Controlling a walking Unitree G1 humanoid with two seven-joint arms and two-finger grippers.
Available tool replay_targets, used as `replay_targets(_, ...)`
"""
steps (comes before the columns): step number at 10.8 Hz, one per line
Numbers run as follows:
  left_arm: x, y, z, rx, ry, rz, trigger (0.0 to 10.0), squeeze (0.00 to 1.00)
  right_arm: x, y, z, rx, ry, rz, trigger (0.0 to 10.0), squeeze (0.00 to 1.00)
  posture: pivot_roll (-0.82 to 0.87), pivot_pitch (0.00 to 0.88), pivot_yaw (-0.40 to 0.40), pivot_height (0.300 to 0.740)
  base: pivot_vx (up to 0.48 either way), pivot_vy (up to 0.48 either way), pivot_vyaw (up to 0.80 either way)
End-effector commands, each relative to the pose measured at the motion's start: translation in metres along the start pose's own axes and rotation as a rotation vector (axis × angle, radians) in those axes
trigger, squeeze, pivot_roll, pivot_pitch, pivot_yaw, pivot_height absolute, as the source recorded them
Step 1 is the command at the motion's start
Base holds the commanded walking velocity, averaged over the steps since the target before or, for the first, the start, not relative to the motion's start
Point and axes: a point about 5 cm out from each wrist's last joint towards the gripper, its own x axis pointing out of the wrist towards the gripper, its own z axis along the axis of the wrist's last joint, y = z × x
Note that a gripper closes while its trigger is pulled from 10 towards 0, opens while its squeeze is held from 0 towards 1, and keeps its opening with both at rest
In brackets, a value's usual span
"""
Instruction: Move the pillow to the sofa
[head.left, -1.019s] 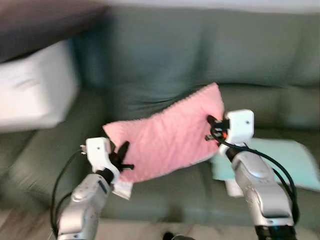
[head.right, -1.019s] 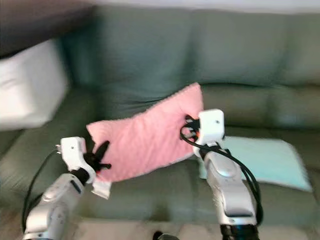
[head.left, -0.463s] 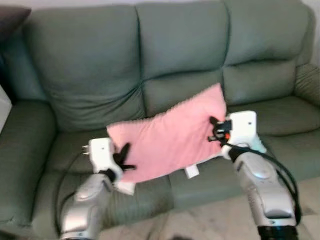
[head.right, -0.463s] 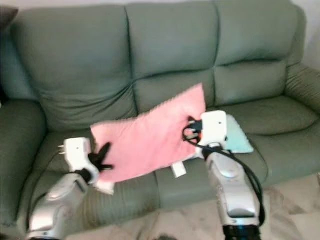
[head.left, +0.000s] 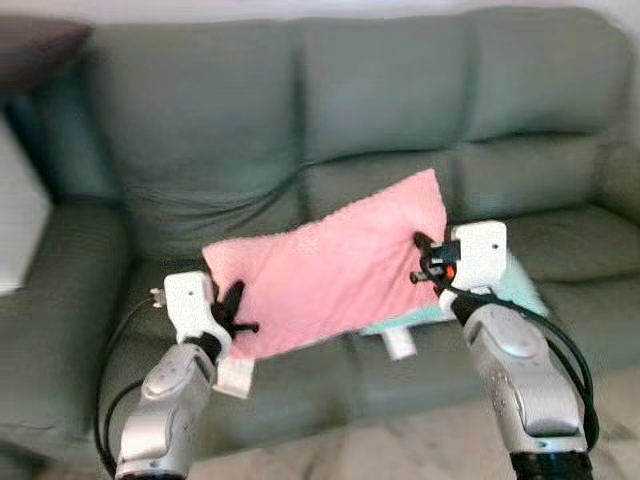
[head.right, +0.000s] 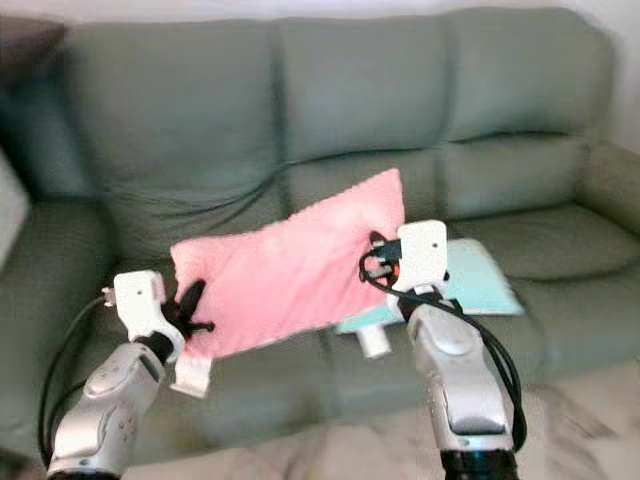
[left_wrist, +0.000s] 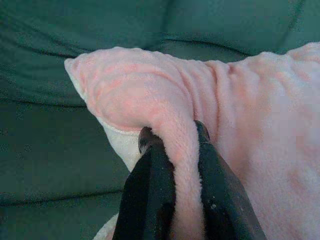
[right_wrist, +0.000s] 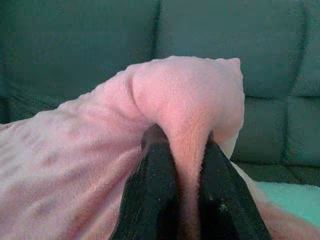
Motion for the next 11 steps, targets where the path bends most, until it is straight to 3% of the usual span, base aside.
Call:
replay_targets(1, 0.0012, -0.0020, 0.0002, 0.014, 0.001, -0.002, 10.0, 0.00, -0.0014, -0.0021, 0.0092, -0.011, -0.041, -0.004, 10.0, 0.00, -0.20, 0.058, -0.020, 0.740, 0.000, 0.000, 0.00)
replay_targets(5, 0.0022, 0.0027, 0.0024, 0.019, -0.004, 0.045, 10.0, 0.00, -0.0014, -0.0007, 0.0084, -0.005, -0.041, 0.000, 10.0, 0.00, -0.20, 0.060, -0.017, 0.740, 0.000, 0.079, 0.00)
replay_targets(11, 0.0036, 0.0045, 0.0032, 0.075, -0.009, 0.052, 10.0, 0.00, -0.0041, -0.0013, 0.0078, 0.004, -0.043, -0.003, 10.0, 0.00, -0.20, 0.070, -0.011, 0.740, 0.000, 0.480, 0.00)
